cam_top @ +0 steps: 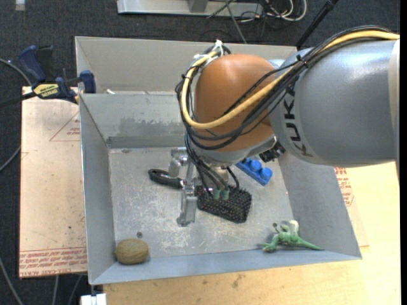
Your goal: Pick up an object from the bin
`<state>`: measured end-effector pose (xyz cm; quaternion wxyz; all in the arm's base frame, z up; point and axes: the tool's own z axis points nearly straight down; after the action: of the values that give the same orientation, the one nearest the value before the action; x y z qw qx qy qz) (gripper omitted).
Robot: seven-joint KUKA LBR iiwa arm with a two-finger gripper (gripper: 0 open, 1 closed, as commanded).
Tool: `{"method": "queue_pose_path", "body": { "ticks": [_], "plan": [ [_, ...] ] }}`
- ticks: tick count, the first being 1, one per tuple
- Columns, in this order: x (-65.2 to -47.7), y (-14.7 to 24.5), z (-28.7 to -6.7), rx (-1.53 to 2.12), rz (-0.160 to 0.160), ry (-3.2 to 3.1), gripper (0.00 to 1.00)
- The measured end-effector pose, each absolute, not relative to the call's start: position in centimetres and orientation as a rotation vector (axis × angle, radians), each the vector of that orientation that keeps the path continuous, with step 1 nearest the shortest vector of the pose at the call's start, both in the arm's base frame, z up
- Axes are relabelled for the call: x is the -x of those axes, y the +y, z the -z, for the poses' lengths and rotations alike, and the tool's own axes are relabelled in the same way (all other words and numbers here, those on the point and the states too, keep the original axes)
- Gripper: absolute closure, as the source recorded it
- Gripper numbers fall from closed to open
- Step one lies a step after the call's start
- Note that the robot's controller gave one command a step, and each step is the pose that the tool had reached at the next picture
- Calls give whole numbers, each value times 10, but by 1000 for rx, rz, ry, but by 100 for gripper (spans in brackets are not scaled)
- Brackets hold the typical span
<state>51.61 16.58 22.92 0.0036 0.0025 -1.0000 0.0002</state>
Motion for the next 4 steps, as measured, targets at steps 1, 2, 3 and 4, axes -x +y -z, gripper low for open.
{"method": "queue_pose_path", "body": {
  "ticks": [1,2,3,4],
  "plan": [
    [-518,165,-234,-1,2,-3142,0],
    [-529,115,-159,-75,3,-3146,0],
    [-562,80,-153,136,1,-3137,0],
    [-538,23,-150,143,-3,-3135,0]
  ]
}}
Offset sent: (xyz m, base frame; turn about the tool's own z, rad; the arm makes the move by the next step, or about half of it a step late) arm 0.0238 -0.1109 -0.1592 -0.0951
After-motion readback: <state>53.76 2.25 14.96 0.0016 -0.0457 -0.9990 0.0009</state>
